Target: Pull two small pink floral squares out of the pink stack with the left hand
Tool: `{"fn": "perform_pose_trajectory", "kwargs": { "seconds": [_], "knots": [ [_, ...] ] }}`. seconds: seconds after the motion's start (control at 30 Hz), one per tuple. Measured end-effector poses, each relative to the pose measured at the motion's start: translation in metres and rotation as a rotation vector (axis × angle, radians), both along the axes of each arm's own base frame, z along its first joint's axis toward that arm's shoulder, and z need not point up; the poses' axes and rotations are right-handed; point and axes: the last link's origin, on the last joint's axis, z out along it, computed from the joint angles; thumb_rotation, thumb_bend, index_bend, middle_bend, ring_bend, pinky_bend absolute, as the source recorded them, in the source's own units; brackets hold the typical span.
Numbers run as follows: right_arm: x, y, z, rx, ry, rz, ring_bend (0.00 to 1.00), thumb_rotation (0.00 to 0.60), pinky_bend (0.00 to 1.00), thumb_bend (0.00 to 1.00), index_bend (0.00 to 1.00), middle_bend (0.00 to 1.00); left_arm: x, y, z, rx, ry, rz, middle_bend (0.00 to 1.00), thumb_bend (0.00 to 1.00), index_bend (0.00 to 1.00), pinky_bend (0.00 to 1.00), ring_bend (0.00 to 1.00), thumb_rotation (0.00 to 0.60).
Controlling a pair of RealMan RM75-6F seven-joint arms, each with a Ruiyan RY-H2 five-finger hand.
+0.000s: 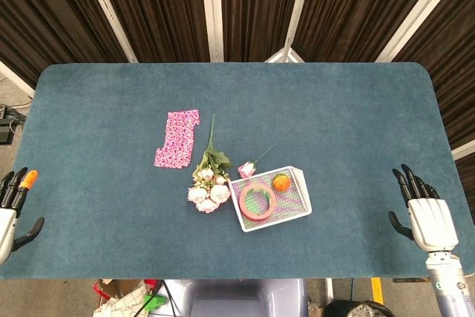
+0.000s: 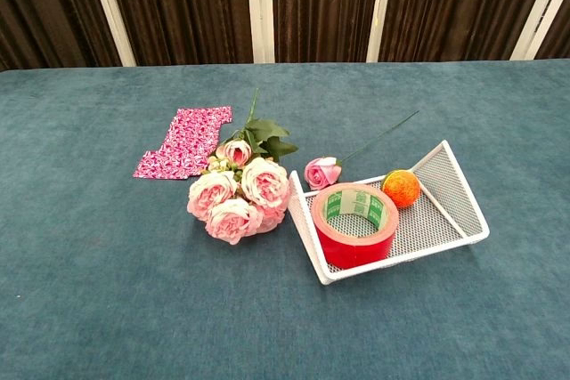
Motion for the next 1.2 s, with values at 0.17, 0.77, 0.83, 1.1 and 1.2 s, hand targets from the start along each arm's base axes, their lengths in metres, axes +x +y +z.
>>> {"fn": "perform_pose_trajectory", "kwargs": {
  "seconds": [0.17, 0.77, 0.83, 1.1, 1.2],
  "knots": [
    [0.001, 0.0, 0.0, 0.0, 0.003, 0.003, 0.15, 0.6, 0.26, 0.37, 0.0, 0.05, 0.0, 0.001, -0.002, -0.011, 0.011, 0.002, 0.0, 0.44, 0.0, 0.11, 0.0, 0.6],
    [0.001, 0.005, 0.002, 0.004, -0.009, 0.008, 0.15, 0.6, 0.26, 0.37, 0.0, 0.05, 0.002, 0.011, -0.01, -0.041, 0.013, -0.054, 0.12, 0.46, 0.0, 0.12, 0.04, 0.6],
    [0.001, 0.004, 0.002, 0.003, -0.009, 0.007, 0.15, 0.6, 0.26, 0.37, 0.0, 0.05, 0.002, 0.014, -0.01, -0.046, 0.011, -0.048, 0.16, 0.46, 0.0, 0.14, 0.08, 0.6],
    [-0.001, 0.003, 0.001, 0.006, -0.011, -0.004, 0.15, 0.6, 0.26, 0.37, 0.0, 0.05, 0.006, 0.031, -0.012, -0.053, 0.004, -0.058, 0.53, 0.61, 0.0, 0.39, 0.4, 0.6],
    [-0.001, 0.003, 0.002, 0.005, -0.014, -0.001, 0.15, 0.6, 0.26, 0.37, 0.0, 0.05, 0.009, 0.039, -0.014, -0.061, 0.003, -0.061, 0.65, 0.7, 0.0, 0.49, 0.52, 0.6]
  ]
}}
